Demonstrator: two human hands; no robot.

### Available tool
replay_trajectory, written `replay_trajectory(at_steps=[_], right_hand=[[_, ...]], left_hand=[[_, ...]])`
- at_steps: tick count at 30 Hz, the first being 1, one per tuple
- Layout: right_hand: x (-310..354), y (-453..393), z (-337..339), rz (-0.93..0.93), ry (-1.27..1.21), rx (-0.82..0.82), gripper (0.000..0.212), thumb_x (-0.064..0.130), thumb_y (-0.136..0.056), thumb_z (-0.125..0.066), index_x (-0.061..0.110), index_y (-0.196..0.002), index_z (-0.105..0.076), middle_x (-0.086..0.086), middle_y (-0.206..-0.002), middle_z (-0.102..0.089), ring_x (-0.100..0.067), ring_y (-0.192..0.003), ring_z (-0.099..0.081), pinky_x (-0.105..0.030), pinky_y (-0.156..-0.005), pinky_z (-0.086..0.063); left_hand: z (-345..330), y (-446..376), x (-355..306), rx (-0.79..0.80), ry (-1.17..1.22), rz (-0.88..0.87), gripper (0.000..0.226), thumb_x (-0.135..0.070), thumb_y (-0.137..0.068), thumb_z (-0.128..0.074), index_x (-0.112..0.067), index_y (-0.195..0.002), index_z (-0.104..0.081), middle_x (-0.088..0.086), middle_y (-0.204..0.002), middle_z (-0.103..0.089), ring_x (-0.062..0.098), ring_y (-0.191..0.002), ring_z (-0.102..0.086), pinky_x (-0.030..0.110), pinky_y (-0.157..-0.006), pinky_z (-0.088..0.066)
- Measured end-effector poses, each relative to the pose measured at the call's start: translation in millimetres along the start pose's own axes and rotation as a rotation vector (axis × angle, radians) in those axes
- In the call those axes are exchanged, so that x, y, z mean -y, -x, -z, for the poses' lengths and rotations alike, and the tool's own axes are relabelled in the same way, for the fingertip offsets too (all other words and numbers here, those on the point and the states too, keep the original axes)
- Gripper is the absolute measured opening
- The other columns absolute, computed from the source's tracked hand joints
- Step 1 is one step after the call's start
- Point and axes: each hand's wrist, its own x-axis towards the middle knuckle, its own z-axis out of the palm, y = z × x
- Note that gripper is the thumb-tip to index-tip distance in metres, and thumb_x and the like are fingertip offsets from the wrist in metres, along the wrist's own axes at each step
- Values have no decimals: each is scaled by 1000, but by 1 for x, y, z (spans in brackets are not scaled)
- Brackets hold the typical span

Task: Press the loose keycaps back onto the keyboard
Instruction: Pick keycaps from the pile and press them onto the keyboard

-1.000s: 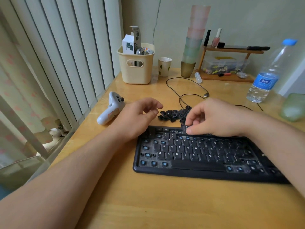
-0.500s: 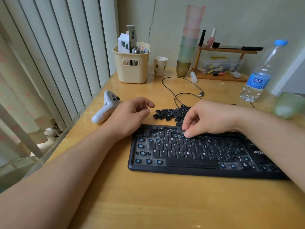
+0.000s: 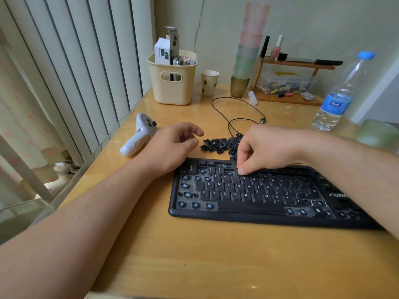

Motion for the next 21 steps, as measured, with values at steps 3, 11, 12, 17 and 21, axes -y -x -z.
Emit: replay_trajectory(at_steps=[3,11,12,17,21], right_hand=[[-1,2,-2,-3,-45,-11,7,33,-85,-83,32,-79,-81,23,-77,-73,5,-75,-65,-23,-70,-48],[1,-12,-1,-177,-184,48,9,21,-83,-86,21,-77,-80,-4,-89,-76,-19,-77,-66,-28,-67,-58],[3,-14,0,-202,-182,64,9,18,-84,-85,19,-78,-79,-6,-89,-74,-19,-74,-64,-27,-64,-55],[20,-25,-1,-250,-36,119,5,10,-88,-79,8,-90,-75,-8,-75,-65,-20,-62,-54,-23,-49,-43],[23,-24,4,-247,-31,169,3,8,-90,-77,9,-89,-74,-8,-77,-67,-20,-65,-57,-27,-55,-49]], left_hand=[[0,0,0,7,-4,2,17,-29,-102,-62,-39,-113,-70,-8,-98,-64,-5,-81,-54,2,-71,-38],[-1,0,-1,8,-10,3,16,-30,-102,-62,-39,-113,-70,-5,-100,-65,1,-84,-56,11,-76,-41],[-1,0,-1,7,-11,4,16,-30,-102,-62,-40,-113,-70,-5,-100,-65,0,-83,-55,11,-75,-40],[-1,1,-1,14,-22,-2,17,-30,-102,-61,-40,-113,-69,-5,-102,-65,6,-92,-59,13,-81,-43],[0,0,-1,14,-20,-1,16,-31,-102,-61,-40,-113,-69,-6,-103,-65,5,-93,-58,11,-81,-41]])
